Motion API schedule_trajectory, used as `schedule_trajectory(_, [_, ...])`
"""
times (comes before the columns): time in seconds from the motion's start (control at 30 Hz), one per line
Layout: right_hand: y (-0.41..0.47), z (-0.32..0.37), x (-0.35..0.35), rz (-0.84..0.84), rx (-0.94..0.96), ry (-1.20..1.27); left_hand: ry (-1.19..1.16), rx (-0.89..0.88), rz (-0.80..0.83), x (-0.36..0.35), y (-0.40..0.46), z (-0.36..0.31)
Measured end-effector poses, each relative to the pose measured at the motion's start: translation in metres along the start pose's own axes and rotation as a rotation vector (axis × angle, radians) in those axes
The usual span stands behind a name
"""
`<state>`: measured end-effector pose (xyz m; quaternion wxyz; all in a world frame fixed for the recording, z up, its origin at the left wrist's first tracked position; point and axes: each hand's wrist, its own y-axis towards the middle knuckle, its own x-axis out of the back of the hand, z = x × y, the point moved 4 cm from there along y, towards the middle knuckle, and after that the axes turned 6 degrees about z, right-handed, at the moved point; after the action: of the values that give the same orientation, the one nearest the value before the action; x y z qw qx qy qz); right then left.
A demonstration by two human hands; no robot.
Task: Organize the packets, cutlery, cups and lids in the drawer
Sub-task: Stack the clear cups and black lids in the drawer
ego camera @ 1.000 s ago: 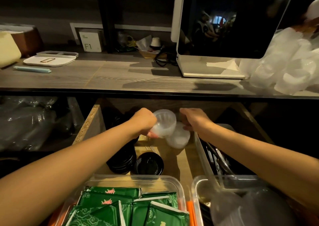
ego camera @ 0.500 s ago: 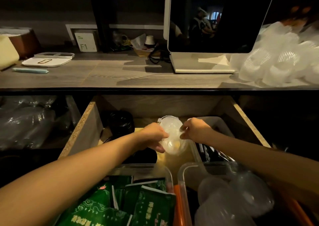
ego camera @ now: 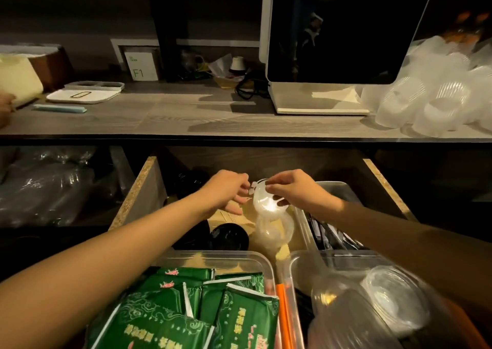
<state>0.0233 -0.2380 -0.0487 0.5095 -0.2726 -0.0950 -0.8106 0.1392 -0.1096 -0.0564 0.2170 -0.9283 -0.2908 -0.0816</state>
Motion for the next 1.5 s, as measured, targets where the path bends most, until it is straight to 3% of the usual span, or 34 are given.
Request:
schedule_trajectory(0.17, [0.024,0.028,-0.029,0.098,-0.032,0.011,-0.11,-0.099,-0.149,0.059,-0.006,0.003])
schedule_trajectory(0.33, [0.066,0.02,-0.08,0.236,-0.185,-0.081,-0.081,-0.132,-0.161,0.082,0.006,0.028])
schedule_trajectory(0.5, [0.099,-0.002,-0.113,0.17,-0.152,-0.419,0.058,-0.201,-0.223,0.087,0.014,0.043])
schedule_trajectory(0.63, [0.111,-0.013,-0.13,0.187,-0.105,-0.597,0.0,-0.288,-0.307,0.094,0.011,0.042])
schedule_trajectory(0.83, [0.109,-0.016,-0.136,0.186,-0.112,-0.65,-0.01,-0.347,-0.263,0.091,0.01,0.039])
schedule_trajectory(0.97, [0.089,0.009,-0.107,0.087,0.032,-0.463,0.003,-0.459,-0.242,0.087,-0.001,0.033])
schedule_trajectory(1.07, [0.068,0.029,-0.075,-0.032,0.023,-0.07,-0.079,-0.514,-0.19,0.082,-0.008,0.031])
schedule_trajectory(1.17, [0.041,0.044,-0.047,-0.082,0.013,0.441,-0.125,-0.447,-0.068,0.069,-0.014,0.027])
schedule_trajectory(1.23, [0.021,0.048,-0.032,-0.079,0.011,0.633,-0.147,-0.376,0.018,0.055,-0.018,0.018])
schedule_trajectory(1.37, [-0.016,0.035,-0.006,-0.13,0.003,0.53,-0.133,-0.258,0.148,0.017,-0.034,-0.011])
schedule_trajectory(1.5, [-0.048,0.011,0.028,-0.327,-0.104,0.45,0.005,-0.233,0.185,-0.013,-0.04,-0.022])
